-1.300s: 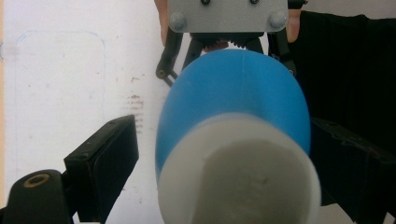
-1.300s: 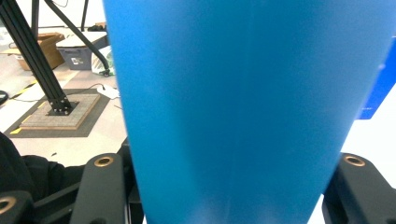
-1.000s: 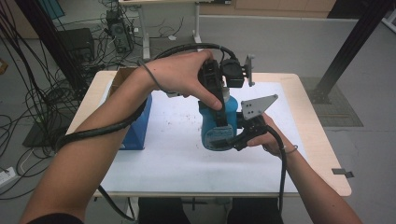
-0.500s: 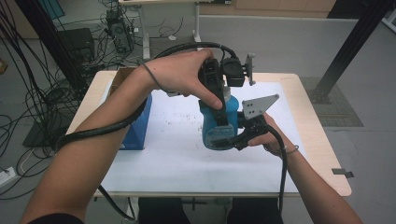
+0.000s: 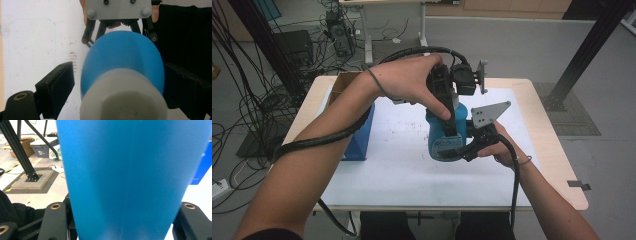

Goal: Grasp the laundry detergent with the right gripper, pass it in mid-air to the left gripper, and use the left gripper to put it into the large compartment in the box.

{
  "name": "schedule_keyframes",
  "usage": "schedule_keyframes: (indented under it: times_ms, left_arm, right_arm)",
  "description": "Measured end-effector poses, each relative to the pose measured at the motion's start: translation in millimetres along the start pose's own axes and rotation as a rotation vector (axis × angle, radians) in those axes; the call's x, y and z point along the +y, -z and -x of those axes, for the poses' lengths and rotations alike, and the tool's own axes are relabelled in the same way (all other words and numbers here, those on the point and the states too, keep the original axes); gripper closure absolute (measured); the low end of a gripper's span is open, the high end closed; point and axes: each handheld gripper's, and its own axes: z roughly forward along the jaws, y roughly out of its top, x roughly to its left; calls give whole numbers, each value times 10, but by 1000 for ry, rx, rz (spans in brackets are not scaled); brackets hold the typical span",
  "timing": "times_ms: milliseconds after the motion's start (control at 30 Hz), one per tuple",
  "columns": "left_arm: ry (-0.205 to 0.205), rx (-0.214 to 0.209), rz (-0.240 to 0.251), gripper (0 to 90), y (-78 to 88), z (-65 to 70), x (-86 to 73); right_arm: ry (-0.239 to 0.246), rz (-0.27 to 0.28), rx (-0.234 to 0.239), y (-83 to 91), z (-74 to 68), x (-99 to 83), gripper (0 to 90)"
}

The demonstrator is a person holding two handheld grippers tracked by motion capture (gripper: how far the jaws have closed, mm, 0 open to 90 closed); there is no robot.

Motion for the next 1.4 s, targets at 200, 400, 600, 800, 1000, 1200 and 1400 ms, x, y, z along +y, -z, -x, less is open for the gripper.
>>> schedule_keyframes:
  times_ms: [200, 400, 600, 800, 1000, 1200, 1400]
  left_arm:
    - [-8, 2, -15, 156, -10, 8, 23]
    - [-10, 2, -22, 195, 0, 15, 39]
    - [-8, -1, -37, 222, 0, 18, 52]
    - [2, -8, -34, 258, 20, 20, 70]
    - [3, -15, -40, 313, 30, 27, 75]
    - [9, -28, -42, 349, 17, 19, 71]
    - [17, -38, -36, 368, 30, 5, 71]
  right_arm:
    - [3, 3, 4, 6, -10, 17, 398]
    - [1, 10, 4, 19, -16, 22, 398]
    - [5, 8, 1, 31, -25, 29, 398]
    - [9, 7, 1, 29, -33, 41, 398]
    - [8, 8, 1, 26, -33, 37, 398]
    - [7, 5, 3, 26, -38, 30, 398]
    - [7, 7, 2, 33, -41, 34, 398]
